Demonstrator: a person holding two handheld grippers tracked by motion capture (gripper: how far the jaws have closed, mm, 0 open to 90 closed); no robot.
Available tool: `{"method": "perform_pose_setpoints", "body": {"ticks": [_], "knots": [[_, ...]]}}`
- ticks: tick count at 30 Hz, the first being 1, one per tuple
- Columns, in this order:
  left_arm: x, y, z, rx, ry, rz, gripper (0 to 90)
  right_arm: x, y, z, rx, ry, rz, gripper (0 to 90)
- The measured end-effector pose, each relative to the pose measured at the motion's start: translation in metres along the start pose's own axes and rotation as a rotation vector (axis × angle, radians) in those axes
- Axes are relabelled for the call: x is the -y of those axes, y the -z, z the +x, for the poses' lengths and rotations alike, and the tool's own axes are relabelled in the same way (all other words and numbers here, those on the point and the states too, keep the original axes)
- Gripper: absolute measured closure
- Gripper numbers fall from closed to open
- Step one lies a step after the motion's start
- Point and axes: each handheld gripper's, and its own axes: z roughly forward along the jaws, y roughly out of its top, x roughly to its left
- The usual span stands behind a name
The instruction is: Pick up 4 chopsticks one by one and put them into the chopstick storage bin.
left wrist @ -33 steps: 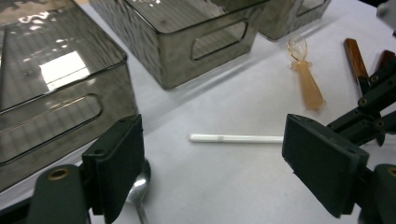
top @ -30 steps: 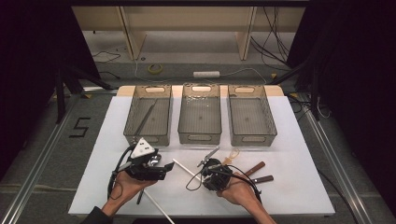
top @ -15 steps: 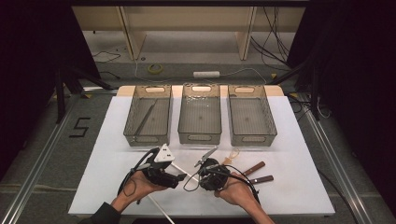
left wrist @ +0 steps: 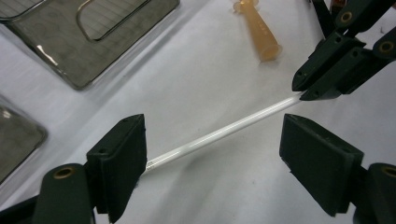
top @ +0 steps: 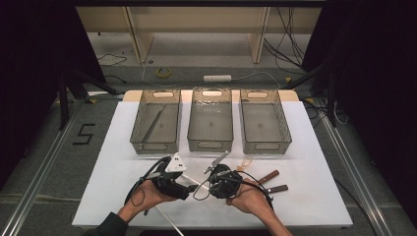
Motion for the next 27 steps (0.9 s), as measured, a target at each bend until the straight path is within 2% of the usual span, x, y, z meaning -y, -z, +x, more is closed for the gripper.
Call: {"method": "perform_pose_setpoints", "body": {"ticks": [7,16,24,27], "knots": [[-0.003,-0.006,-0.001,0.008,-0.043,0.010,22.8,-0.001,0.003,-0.001,-0.008,0.011,0.006,86.2],[-0.007,-0.018,-0.005,0.038,-0.142,0.055,26.2,-0.001,0.009,-0.003,-0.015,0.027,0.004,86.2],[-0.007,-0.028,-0.010,0.072,-0.235,0.111,36.3,-0.001,0.011,-0.004,-0.019,0.051,0.007,86.1],[-0.008,-0.030,-0.011,0.072,-0.255,0.111,41.8,-0.002,0.012,-0.004,-0.026,0.047,0.006,86.1]]}}
